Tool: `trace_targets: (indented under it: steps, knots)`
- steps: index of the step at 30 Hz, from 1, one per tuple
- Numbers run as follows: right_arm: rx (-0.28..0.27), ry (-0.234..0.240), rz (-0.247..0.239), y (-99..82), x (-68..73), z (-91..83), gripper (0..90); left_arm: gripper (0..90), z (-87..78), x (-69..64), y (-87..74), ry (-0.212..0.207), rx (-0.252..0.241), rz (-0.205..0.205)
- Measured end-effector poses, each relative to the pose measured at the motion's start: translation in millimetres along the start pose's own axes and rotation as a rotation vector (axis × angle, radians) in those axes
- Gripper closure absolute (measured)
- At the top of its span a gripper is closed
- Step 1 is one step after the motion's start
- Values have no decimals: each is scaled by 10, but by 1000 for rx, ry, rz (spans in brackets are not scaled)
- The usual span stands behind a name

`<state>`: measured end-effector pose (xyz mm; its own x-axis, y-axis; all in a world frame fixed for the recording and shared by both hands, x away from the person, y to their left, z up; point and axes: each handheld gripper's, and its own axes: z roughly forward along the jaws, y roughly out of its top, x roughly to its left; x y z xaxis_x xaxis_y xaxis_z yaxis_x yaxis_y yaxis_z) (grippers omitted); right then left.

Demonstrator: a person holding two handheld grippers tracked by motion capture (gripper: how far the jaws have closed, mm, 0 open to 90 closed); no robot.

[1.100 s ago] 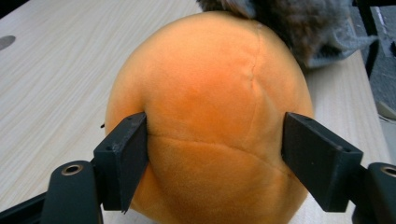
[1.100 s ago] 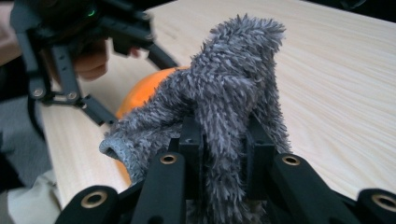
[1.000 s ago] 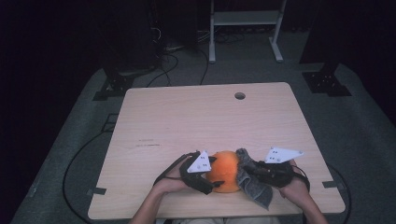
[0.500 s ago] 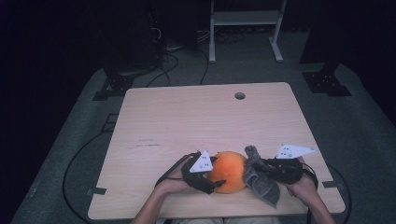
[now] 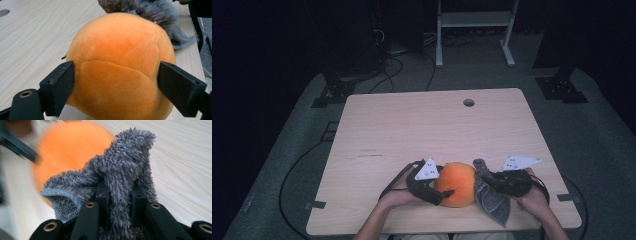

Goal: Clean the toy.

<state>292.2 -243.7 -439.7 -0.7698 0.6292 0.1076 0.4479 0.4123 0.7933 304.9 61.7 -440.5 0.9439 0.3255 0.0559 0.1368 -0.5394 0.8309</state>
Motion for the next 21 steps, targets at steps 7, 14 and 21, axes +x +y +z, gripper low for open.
trace_targets:
  steps: [7, 14, 21]
  knots:
    - [-42, 9, 4, 81, 46, -162, 728, 154, 26, -31, -3, 19, 7, 27]
    - [-31, 42, -16, 111, 104, -27, 726, 155, 36, -66, -1, 21, -2, 38]
    - [-56, 2, -49, 156, 200, -140, 727, 155, 54, -91, 30, 36, 8, 48]
